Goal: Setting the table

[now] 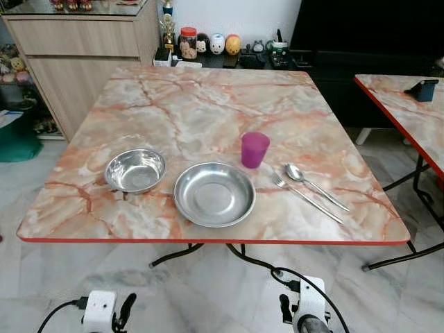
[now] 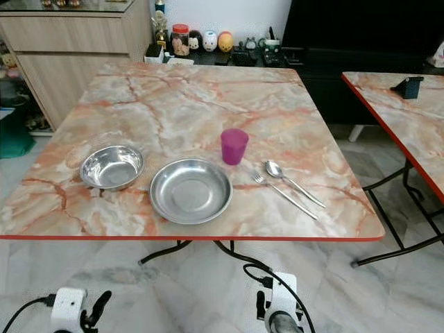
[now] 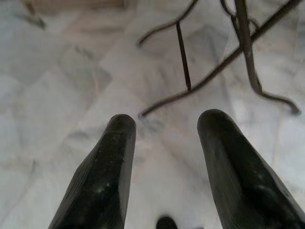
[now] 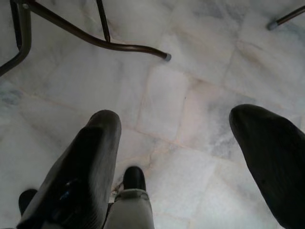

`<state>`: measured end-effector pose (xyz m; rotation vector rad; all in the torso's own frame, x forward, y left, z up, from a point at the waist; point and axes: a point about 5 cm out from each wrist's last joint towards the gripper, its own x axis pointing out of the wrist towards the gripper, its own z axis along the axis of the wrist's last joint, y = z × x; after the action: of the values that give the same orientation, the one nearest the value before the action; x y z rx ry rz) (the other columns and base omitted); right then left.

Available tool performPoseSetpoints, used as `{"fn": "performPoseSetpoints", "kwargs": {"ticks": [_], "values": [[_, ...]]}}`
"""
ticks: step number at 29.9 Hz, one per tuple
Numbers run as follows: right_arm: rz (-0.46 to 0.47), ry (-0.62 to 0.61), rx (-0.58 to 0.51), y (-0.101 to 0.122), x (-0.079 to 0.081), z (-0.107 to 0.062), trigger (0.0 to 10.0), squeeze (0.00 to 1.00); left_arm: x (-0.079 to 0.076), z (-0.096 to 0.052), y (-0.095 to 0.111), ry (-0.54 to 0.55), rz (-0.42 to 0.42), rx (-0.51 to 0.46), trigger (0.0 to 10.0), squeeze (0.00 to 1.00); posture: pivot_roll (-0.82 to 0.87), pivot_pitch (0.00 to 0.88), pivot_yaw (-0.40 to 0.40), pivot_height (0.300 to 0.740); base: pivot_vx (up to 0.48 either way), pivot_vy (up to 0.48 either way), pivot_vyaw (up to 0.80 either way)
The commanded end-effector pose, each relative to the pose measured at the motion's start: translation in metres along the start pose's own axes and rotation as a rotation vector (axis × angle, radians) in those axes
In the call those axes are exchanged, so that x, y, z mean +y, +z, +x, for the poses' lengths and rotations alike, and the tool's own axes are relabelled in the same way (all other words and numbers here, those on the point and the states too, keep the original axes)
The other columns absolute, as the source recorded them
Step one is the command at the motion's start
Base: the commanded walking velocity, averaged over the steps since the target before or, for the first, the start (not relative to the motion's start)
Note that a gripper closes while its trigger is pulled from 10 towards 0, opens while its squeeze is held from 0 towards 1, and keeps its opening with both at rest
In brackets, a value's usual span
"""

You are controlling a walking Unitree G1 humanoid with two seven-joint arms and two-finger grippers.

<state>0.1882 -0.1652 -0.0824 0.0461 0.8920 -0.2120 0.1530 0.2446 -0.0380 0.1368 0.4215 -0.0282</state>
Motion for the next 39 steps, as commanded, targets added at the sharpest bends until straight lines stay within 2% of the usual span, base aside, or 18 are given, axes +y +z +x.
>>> {"fn": "performPoseSetpoints", "kwargs": {"ticks": [1,3,4,6,11,12,15,16,20,21,22,25,28,30,31,36,38,39], "values": [[-0.002,-0.008,-0.006,0.001,-0.003,0.0,10.0,0.0,0.006,-0.003,0.011,0.001,0.008,-0.051,10.0,0.0,0.02,0.0,-0.08,0.74,0.0,0.0,0.0],[-0.006,-0.005,-0.005,0.001,-0.003,0.0,10.0,0.0,0.008,-0.02,0.023,-0.006,0.022,-0.114,10.0,0.0,0.02,0.0,-0.081,0.74,0.0,0.0,0.0],[-0.006,-0.005,-0.005,0.001,-0.003,0.0,10.0,0.0,0.008,-0.02,0.023,-0.006,0.022,-0.114,10.0,0.0,0.02,0.0,-0.081,0.74,0.0,0.0,0.0],[-0.01,-0.006,-0.006,0.001,-0.004,0.0,10.0,0.0,0.011,-0.035,0.037,0.005,0.035,-0.171,10.0,0.0,0.03,0.0,-0.081,0.74,0.0,0.0,0.0],[-0.016,-0.009,-0.008,0.001,-0.004,0.0,10.0,0.0,0.017,-0.05,0.065,0.068,0.05,-0.239,10.0,0.0,0.03,0.0,-0.081,0.74,0.0,0.0,0.0],[-0.016,-0.01,-0.01,0.002,-0.004,0.001,10.0,0.0,0.02,-0.057,0.085,0.099,0.048,-0.292,10.0,0.0,0.03,0.0,-0.079,0.74,0.0,0.0,0.0],[-0.017,-0.013,-0.014,0.004,-0.005,0.001,10.0,0.0,0.021,-0.063,0.115,0.148,0.043,-0.371,10.0,0.0,0.04,0.0,-0.08,0.74,0.0,0.0,0.0],[-0.017,-0.013,-0.014,0.004,-0.005,0.001,10.0,0.0,0.021,-0.063,0.115,0.148,0.043,-0.371,10.0,0.0,0.04,0.0,-0.08,0.74,0.0,0.0,0.0],[-0.025,-0.01,-0.016,0.006,-0.005,0.002,10.0,0.0,0.018,-0.045,0.159,0.175,-0.016,-0.484,10.0,0.0,0.05,0.0,-0.085,0.74,0.0,0.0,0.0],[-0.027,-0.009,-0.016,0.006,-0.005,0.002,10.0,0.0,0.013,-0.039,0.167,0.151,-0.031,-0.504,10.0,0.0,0.04,0.0,-0.084,0.74,0.0,0.0,0.0],[-0.027,-0.008,-0.018,0.007,-0.004,0.002,10.0,0.0,0.0,-0.029,0.181,0.073,-0.047,-0.524,10.0,0.0,0.04,0.0,-0.082,0.74,0.0,0.0,0.0],[-0.022,-0.009,-0.021,0.008,-0.004,0.002,10.0,0.0,-0.013,-0.018,0.195,0.002,-0.064,-0.538,10.0,0.0,0.03,0.0,-0.078,0.74,0.0,0.0,0.0],[-0.02,-0.01,-0.022,0.008,-0.003,0.002,10.0,0.0,-0.018,-0.006,0.206,0.01,-0.145,-0.509,10.0,0.0,0.03,0.0,-0.076,0.74,0.0,0.0,0.0],[-0.015,-0.013,-0.024,0.008,-0.003,0.002,10.0,0.0,-0.023,0.002,0.223,-0.011,-0.193,-0.525,10.0,0.0,0.02,0.0,-0.074,0.74,0.0,0.0,0.0],[-0.015,-0.013,-0.024,0.008,-0.003,0.002,10.0,0.0,-0.027,0.006,0.23,-0.03,-0.167,-0.521,10.0,0.0,0.02,0.0,-0.074,0.74,0.0,0.0,0.0],[-0.025,-0.013,-0.022,0.008,-0.003,0.002,10.0,0.0,-0.035,0.015,0.242,-0.061,-0.19,-0.502,10.0,0.0,0.02,0.0,-0.074,0.74,0.0,0.0,0.0],[-0.032,-0.01,-0.019,0.008,-0.002,0.002,10.0,0.0,-0.052,0.028,0.249,-0.117,-0.172,-0.432,10.0,0.0,0.02,0.0,-0.072,0.74,0.0,0.0,0.0],[-0.032,-0.01,-0.019,0.008,-0.002,0.002,10.0,0.0,-0.052,0.028,0.249,-0.117,-0.172,-0.432,10.0,0.0,0.02,0.0,-0.072,0.74,0.0,0.0,0.0]]}}
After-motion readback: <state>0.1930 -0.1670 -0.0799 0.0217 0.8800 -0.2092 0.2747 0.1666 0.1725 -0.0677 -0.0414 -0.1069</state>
